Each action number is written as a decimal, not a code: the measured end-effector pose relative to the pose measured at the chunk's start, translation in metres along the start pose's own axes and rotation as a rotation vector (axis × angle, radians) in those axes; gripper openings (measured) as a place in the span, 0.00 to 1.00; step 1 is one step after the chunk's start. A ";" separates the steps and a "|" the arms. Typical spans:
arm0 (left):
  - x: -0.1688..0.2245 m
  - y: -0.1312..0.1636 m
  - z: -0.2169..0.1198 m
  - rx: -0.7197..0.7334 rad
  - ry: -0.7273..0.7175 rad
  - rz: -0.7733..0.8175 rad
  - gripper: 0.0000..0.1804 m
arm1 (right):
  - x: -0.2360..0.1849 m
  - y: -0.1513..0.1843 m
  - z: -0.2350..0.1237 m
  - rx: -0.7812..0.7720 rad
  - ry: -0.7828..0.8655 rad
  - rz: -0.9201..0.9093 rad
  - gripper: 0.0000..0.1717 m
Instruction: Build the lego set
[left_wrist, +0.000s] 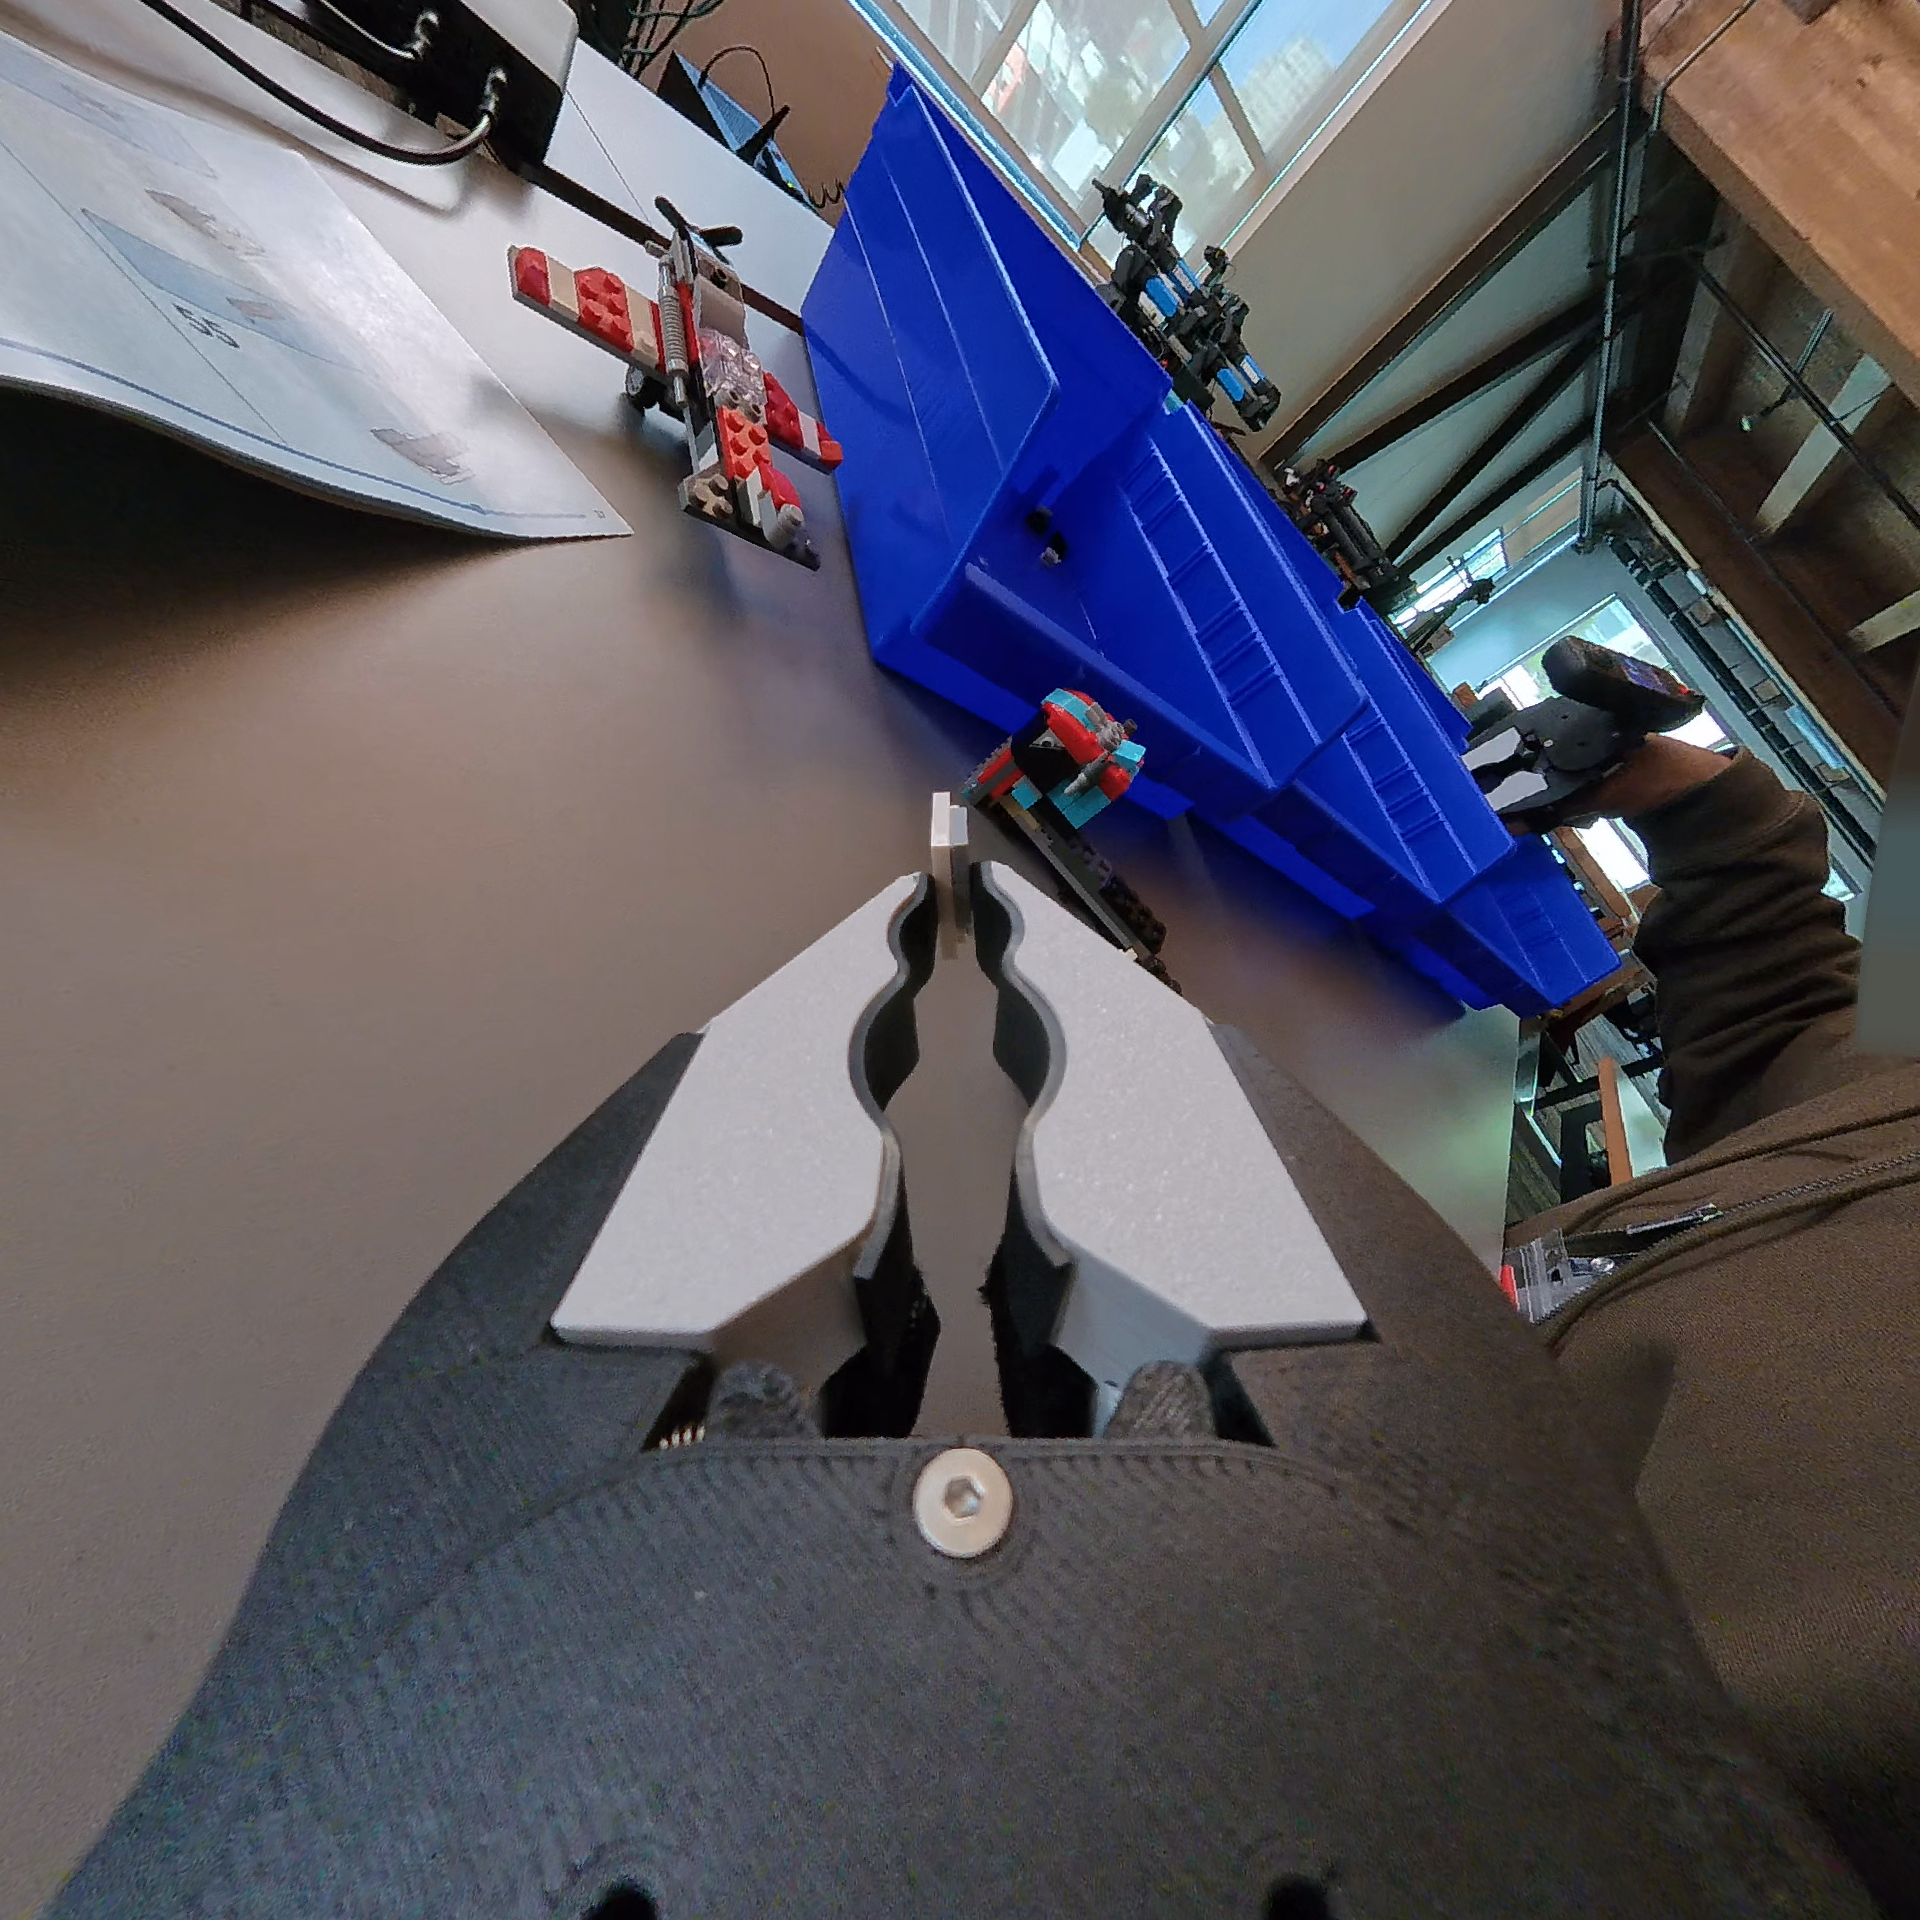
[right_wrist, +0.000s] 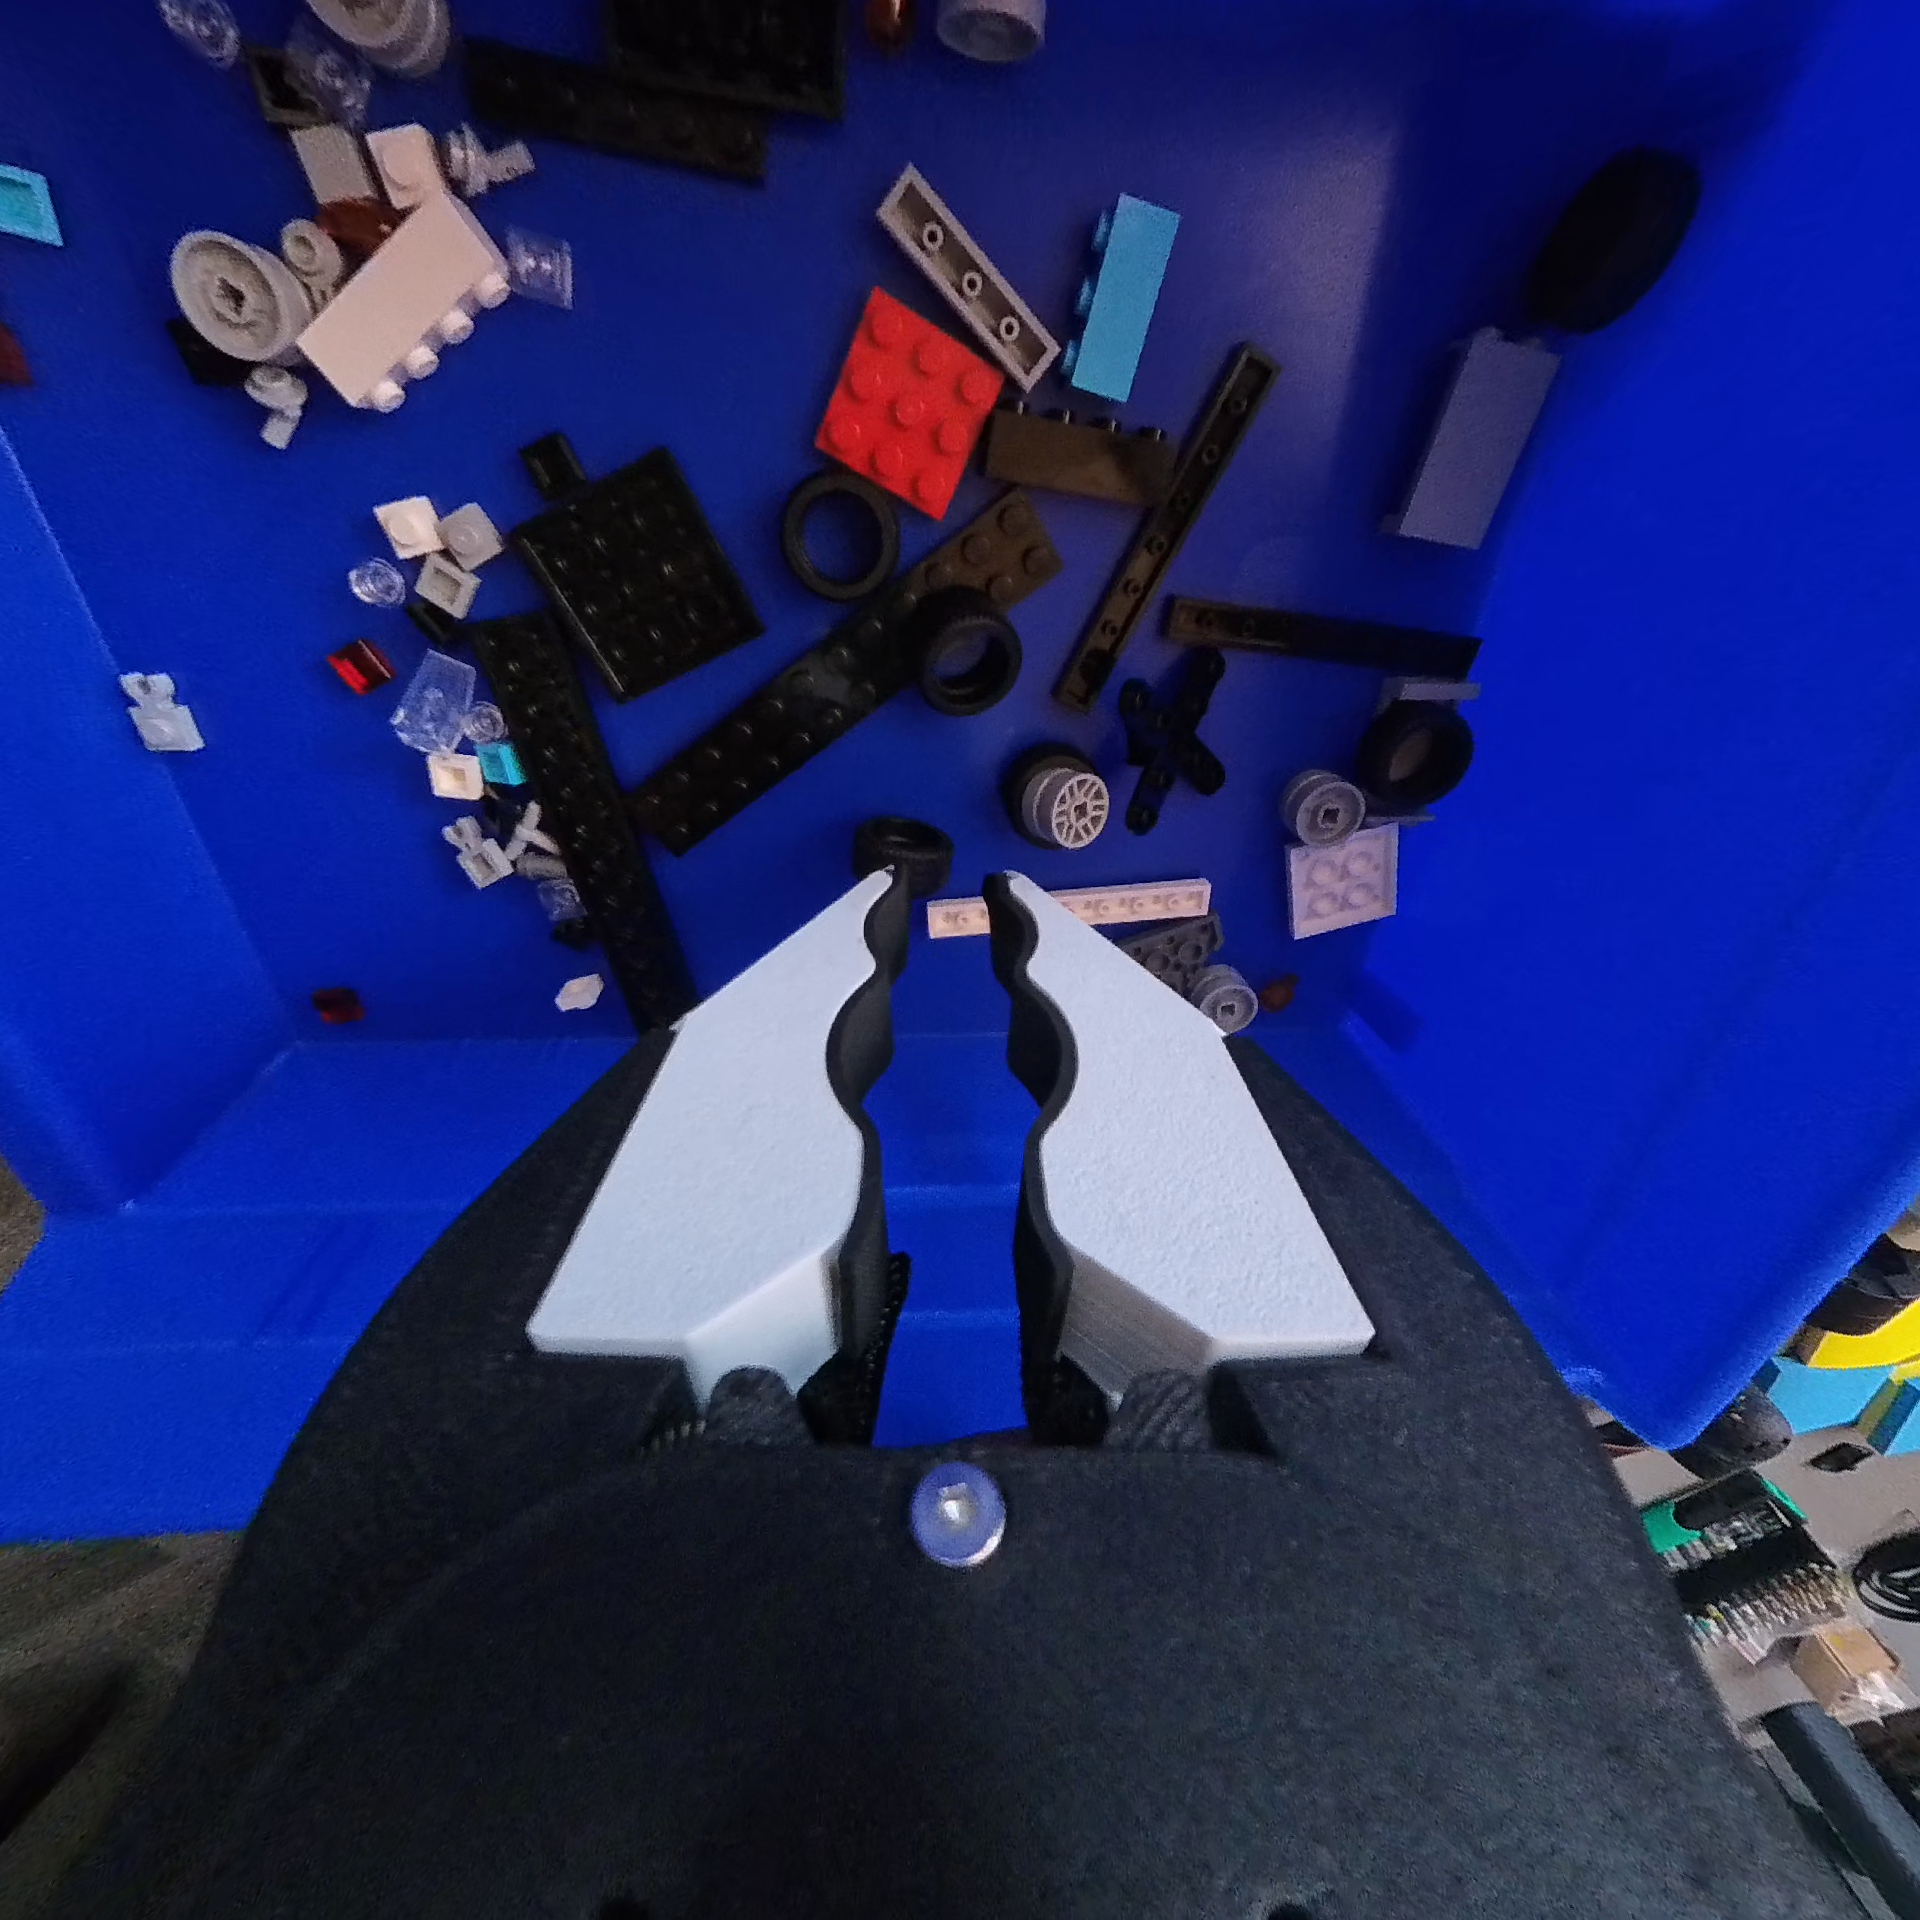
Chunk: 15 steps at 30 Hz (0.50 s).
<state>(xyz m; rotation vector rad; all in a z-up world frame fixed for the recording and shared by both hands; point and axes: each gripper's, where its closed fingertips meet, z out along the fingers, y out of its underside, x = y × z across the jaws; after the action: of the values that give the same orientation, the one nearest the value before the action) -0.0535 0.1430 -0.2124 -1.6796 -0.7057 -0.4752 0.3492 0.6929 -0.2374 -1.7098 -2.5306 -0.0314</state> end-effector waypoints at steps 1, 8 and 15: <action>0.000 0.000 0.000 0.000 0.000 -0.001 0.04 | 0.000 0.000 0.000 0.003 0.002 0.001 0.11; -0.002 0.000 0.001 -0.005 -0.009 -0.008 0.04 | -0.004 0.001 -0.005 0.057 -0.002 0.017 0.11; -0.008 0.001 0.002 -0.015 -0.042 -0.022 0.04 | 0.000 -0.006 -0.007 0.152 -0.022 0.047 0.11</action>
<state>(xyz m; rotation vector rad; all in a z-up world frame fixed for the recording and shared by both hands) -0.0585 0.1434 -0.2189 -1.7014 -0.7538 -0.4628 0.3442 0.6903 -0.2303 -1.7183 -2.4367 0.1791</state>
